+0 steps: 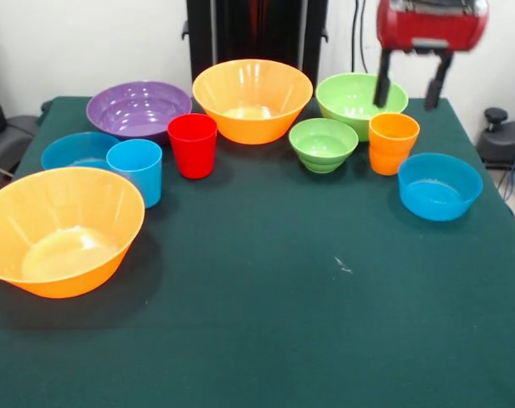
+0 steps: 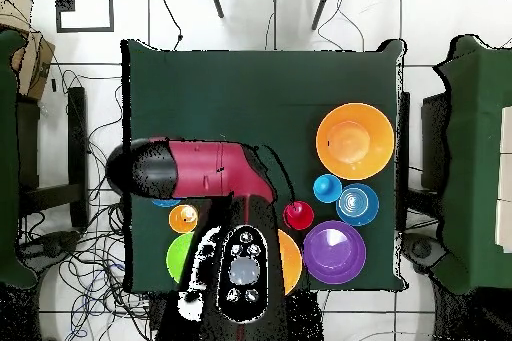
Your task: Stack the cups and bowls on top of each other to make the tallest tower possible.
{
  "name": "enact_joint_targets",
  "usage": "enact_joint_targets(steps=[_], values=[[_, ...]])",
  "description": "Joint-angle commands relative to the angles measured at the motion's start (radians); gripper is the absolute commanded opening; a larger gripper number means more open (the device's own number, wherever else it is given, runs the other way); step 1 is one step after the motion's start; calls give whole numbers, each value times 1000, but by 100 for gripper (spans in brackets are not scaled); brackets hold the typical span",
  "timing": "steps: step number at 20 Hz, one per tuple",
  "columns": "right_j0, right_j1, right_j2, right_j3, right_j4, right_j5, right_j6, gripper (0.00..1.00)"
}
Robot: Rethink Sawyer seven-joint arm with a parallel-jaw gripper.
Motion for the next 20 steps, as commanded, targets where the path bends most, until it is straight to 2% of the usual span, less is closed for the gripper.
enact_joint_targets(steps=[1, 3, 11, 16, 20], values=[[-56, -183, 82, 332, -13, -109, 15, 100], [-79, -195, 98, 377, -21, -132, -1, 100], [-163, -165, 152, 476, -83, -294, -6, 100], [-172, -175, 181, 540, -106, -366, 18, 100], [-145, -208, 179, 582, -108, -375, 49, 100]])
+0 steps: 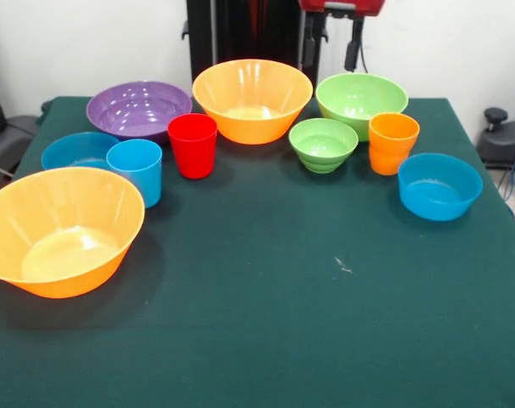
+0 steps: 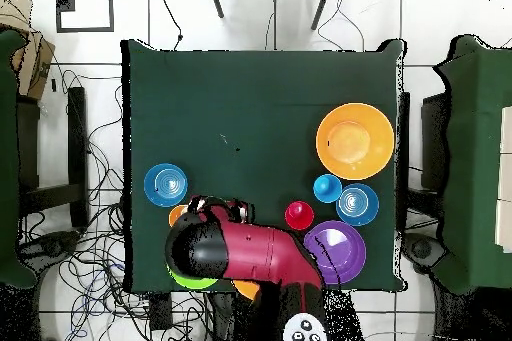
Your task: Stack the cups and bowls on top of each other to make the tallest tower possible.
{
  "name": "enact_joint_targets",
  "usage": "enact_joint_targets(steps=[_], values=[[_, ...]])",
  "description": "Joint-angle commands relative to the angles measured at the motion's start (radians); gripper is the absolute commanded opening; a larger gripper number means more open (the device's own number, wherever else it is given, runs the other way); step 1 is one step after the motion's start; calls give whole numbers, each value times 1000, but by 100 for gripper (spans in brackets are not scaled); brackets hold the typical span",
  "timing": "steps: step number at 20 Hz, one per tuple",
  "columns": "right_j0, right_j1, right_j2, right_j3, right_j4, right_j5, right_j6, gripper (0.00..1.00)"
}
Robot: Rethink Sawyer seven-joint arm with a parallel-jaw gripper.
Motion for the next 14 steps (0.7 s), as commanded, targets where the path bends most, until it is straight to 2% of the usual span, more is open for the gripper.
enact_joint_targets(steps=[1, 5, 9, 12, 14], values=[[11, -45, 147, 174, -79, -84, 51, 100], [-22, -70, 189, 219, -65, -85, 44, 100], [-18, -86, 185, 224, -59, -66, 49, 100], [-27, -64, 180, 216, -69, -83, 50, 100], [-56, -60, 196, 231, -73, -99, 41, 100]])
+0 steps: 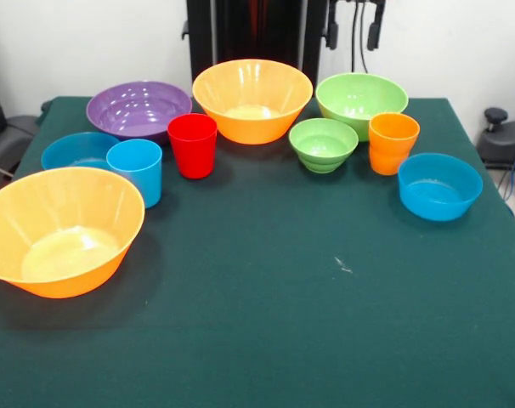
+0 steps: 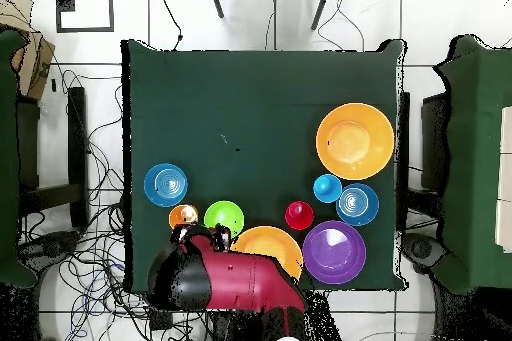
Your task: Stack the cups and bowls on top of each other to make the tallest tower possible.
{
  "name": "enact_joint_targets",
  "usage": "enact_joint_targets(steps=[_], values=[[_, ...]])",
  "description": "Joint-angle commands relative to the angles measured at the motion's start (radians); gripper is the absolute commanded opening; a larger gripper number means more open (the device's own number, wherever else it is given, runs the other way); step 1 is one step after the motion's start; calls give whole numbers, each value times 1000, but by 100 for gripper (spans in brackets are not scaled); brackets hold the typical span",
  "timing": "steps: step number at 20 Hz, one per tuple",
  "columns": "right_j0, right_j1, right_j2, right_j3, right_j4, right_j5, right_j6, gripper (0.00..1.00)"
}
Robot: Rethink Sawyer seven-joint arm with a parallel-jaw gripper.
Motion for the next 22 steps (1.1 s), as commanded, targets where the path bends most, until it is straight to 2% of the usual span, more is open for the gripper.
enact_joint_targets(steps=[1, 6, 11, 15, 22], values=[[-62, 14, 129, 89, -76, -78, 35, 100], [-99, 60, 137, 77, -120, -118, 29, 100], [-42, 133, 90, 39, -139, -185, 86, 100], [-23, 172, 72, 14, -141, -213, 101, 100], [-77, 184, 99, 13, -172, -216, 69, 100]])
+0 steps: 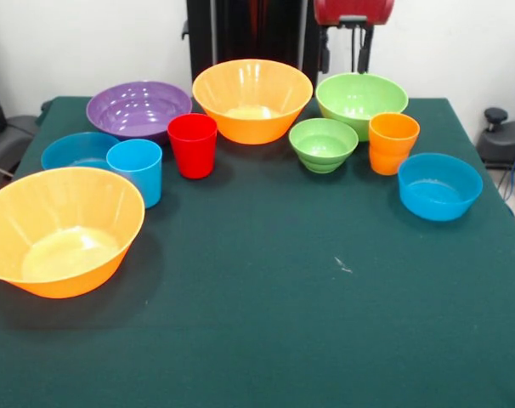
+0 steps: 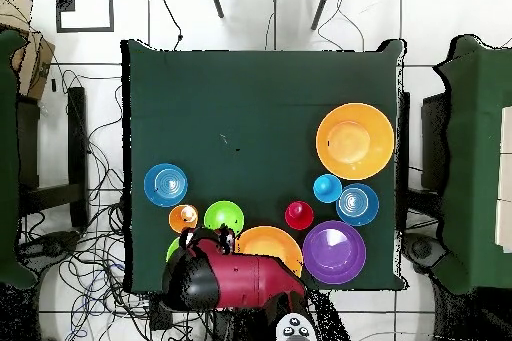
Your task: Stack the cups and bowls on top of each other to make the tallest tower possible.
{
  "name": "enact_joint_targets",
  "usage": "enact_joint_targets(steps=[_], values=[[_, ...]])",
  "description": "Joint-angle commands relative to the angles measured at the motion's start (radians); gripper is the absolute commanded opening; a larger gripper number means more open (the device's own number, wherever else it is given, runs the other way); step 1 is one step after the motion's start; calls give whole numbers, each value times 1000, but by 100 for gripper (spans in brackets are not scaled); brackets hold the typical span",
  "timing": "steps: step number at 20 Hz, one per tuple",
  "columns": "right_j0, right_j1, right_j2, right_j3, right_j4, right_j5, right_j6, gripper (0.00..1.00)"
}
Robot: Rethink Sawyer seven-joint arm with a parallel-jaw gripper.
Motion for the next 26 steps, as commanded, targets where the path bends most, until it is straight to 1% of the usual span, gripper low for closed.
enact_joint_targets(steps=[1, 5, 11, 15, 22, 26], values=[[-35, 76, 72, -13, -84, -49, 66, 100], [-58, 81, 83, -16, -100, -47, 59, 100], [-114, 54, 111, 12, -131, -31, 45, 100], [-114, 58, 110, 7, -143, -34, 55, 100], [-127, 96, 97, -16, -176, -59, 60, 100], [-119, 118, 89, -31, -183, -75, 71, 100]])
